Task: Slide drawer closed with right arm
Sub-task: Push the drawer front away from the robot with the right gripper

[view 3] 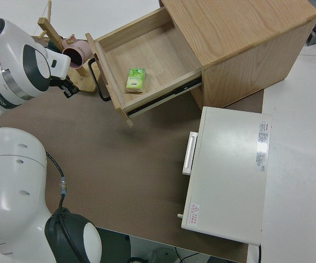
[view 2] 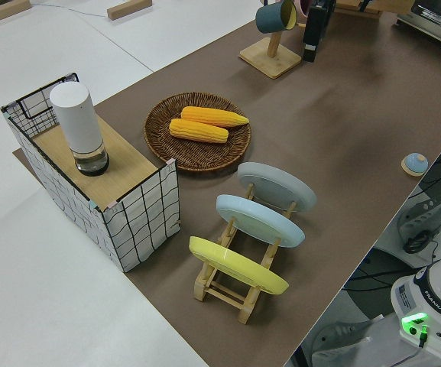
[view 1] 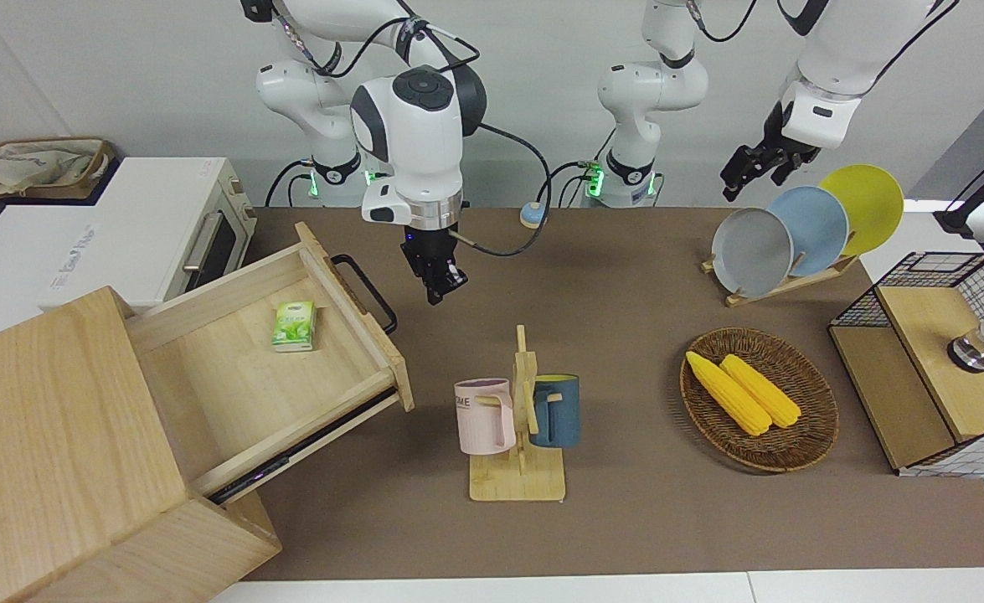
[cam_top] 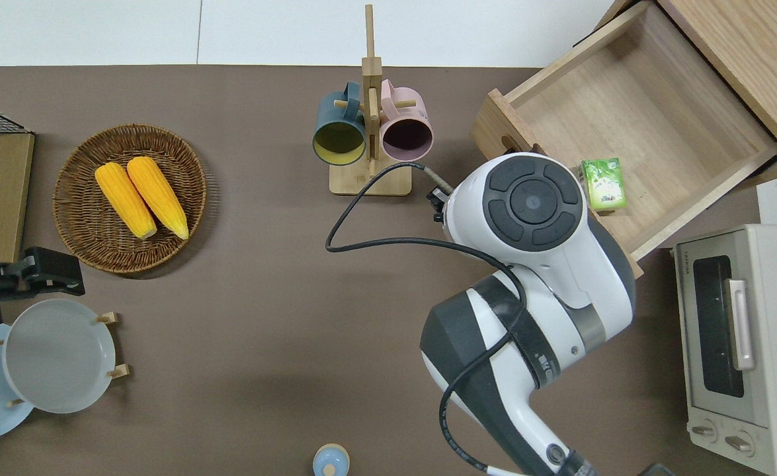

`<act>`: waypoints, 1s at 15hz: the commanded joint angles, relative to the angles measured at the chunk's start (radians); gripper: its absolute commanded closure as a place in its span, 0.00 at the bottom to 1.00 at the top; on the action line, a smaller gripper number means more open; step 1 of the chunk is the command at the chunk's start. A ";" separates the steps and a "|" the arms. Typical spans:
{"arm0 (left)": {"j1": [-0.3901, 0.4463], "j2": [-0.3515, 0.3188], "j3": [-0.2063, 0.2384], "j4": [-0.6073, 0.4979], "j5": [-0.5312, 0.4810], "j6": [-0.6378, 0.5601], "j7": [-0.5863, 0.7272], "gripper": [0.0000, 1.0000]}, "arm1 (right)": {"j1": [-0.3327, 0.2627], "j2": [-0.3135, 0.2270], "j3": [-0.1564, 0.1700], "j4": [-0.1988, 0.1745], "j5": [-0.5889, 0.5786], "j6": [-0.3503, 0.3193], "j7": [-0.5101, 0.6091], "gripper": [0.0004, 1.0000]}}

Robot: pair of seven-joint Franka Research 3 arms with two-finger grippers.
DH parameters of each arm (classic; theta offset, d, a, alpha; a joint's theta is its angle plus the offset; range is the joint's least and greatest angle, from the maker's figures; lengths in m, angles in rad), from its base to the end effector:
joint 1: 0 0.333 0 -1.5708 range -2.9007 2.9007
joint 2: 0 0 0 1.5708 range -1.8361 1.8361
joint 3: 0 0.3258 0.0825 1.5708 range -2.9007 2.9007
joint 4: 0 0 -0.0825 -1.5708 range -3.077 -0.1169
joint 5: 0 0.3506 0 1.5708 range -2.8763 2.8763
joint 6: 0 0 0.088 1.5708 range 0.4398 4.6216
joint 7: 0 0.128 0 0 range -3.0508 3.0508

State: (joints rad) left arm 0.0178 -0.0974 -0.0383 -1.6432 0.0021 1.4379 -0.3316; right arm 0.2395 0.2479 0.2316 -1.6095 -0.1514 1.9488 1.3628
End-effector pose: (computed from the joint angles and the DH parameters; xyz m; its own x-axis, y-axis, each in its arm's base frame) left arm 0.4725 -0.0104 0.6197 0.9464 0.3070 -0.1000 0.3044 -0.9517 -0.0406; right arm 0.5626 0.2570 0.4931 0.6514 -0.7512 0.1070 -0.7479 -0.6594 -0.0761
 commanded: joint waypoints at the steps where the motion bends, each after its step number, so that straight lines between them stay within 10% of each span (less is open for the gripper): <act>1: -0.004 -0.008 0.006 0.000 -0.005 -0.002 0.011 0.01 | -0.043 0.040 0.015 0.060 -0.023 -0.024 -0.025 1.00; 15: -0.004 -0.008 0.006 0.000 -0.005 -0.002 0.009 0.01 | -0.128 0.105 -0.020 0.166 0.108 -0.143 -0.201 1.00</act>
State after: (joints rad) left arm 0.0178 -0.0974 -0.0383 -1.6432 0.0021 1.4379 -0.3316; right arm 0.1320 0.3269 0.2130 -1.4864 -0.0662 1.8369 1.2200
